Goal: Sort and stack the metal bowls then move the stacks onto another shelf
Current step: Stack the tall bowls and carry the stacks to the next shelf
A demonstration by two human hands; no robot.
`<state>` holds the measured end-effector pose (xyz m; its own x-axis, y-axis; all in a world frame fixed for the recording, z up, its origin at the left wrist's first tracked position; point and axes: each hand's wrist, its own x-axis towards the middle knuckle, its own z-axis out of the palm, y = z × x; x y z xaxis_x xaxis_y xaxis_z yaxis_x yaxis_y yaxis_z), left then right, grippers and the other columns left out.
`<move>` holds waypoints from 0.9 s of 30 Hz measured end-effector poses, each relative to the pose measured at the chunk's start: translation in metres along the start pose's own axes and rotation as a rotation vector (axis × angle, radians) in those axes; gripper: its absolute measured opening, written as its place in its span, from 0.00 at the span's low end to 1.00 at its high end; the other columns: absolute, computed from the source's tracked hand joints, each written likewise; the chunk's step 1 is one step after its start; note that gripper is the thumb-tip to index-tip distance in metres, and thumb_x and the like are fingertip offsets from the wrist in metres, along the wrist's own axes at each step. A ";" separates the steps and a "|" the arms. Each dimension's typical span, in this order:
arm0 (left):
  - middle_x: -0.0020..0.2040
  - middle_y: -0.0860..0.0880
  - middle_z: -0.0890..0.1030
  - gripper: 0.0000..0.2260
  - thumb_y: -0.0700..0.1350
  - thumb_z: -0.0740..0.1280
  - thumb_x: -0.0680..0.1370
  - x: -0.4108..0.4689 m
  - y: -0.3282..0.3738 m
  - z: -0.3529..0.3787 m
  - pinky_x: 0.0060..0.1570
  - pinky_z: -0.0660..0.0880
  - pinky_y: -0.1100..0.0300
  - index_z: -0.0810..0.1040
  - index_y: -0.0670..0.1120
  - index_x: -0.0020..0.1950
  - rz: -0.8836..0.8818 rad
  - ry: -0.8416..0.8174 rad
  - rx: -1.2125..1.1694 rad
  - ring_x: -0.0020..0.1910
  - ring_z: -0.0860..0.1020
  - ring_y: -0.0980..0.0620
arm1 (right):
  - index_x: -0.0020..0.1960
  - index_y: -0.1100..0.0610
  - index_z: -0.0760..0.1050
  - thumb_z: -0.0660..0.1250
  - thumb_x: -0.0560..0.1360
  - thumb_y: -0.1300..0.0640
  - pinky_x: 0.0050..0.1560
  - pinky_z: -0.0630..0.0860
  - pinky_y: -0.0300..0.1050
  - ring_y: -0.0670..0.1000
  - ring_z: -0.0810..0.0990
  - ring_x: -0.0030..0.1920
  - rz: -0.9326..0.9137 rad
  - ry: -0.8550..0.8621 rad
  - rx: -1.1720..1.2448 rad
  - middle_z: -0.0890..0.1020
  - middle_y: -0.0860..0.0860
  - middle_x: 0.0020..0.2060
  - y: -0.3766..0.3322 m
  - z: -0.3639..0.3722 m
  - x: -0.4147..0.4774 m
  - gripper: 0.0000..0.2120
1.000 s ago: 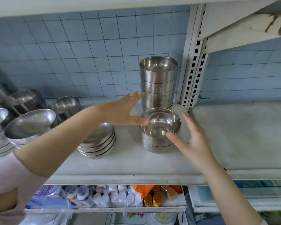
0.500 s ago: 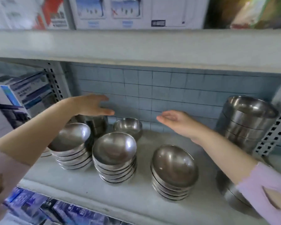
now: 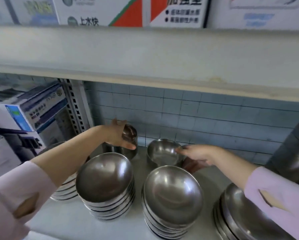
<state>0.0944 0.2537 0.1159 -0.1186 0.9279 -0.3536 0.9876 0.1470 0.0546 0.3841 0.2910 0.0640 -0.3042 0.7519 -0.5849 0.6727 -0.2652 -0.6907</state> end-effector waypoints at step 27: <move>0.64 0.55 0.75 0.52 0.79 0.63 0.53 -0.097 0.077 -0.032 0.65 0.70 0.46 0.61 0.57 0.72 0.255 0.467 -0.316 0.61 0.74 0.48 | 0.61 0.46 0.70 0.59 0.84 0.56 0.43 0.80 0.45 0.54 0.81 0.38 -0.256 0.296 0.432 0.82 0.61 0.39 0.047 -0.061 -0.141 0.08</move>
<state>0.1791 0.1858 0.1839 0.0144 0.9886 0.1497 0.9212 -0.0713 0.3824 0.4998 0.2089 0.1397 -0.1777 0.9447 -0.2756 0.2472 -0.2283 -0.9417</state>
